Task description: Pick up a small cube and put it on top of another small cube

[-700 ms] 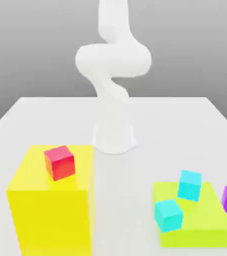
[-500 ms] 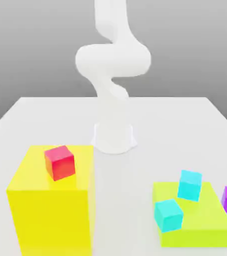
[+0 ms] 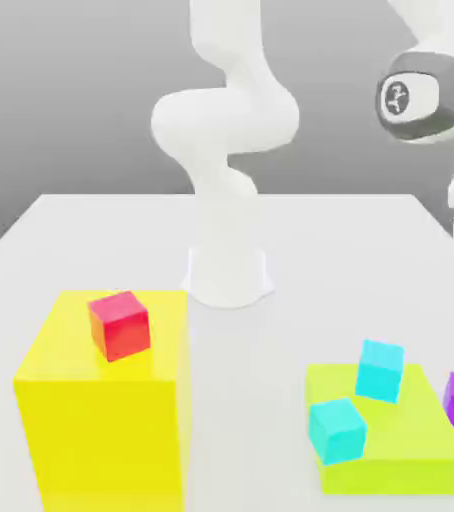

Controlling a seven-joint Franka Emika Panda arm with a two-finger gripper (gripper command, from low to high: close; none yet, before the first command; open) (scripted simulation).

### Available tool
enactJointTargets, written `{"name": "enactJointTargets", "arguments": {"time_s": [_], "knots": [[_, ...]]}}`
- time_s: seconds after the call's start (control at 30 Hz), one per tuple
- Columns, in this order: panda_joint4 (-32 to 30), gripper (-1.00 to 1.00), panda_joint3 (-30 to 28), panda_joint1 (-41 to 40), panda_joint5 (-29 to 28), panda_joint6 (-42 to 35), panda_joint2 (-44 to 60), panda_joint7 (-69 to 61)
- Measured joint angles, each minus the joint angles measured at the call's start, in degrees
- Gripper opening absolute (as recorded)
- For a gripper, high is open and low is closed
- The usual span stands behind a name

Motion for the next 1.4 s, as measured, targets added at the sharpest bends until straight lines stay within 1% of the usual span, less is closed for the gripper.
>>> {"name": "enactJointTargets", "arguments": {"time_s": [0.17, 0.3, 0.33, 0.57, 0.73, 0.93, 1.07, 1.17, 1.23, 1.27, 1.33, 1.37, 1.4], "knots": [[-1.2, 0.0, 1.2, 4.0, -4.8, 4.2, 10.8, -0.8], [0.1, 0.0, -2.4, 7.3, -9.6, 10.2, 19.1, 2.3], [0.5, -1.0, -3.3, 8.1, -10.5, 11.5, 20.7, 2.9], [0.5, -1.0, -3.4, 8.1, -10.6, 11.5, 20.9, 3.0], [-1.4, -1.0, 0.7, 4.9, -5.3, 4.7, 12.0, -1.3], [-1.7, -1.0, -2.6, -2.3, -2.3, -2.6, 3.9, -14.1], [-1.7, -1.0, -5.1, -9.0, 0.8, -7.3, -1.2, -24.1], [-1.8, -1.0, -7.6, -12.5, 3.8, -10.8, -4.7, -32.1], [-2.1, -1.0, -8.1, -14.5, 4.8, -10.1, -4.3, -35.1], [-2.4, -1.0, -7.7, -15.6, 4.7, -8.4, -2.9, -35.4], [-3.2, -1.0, -7.0, -15.2, 3.8, -4.2, 0.6, -35.0], [-3.4, 1.0, -6.9, -15.0, 3.5, -3.0, 1.6, -34.8], [-3.4, 1.0, -6.9, -15.0, 3.5, -3.0, 1.6, -34.8]]}}
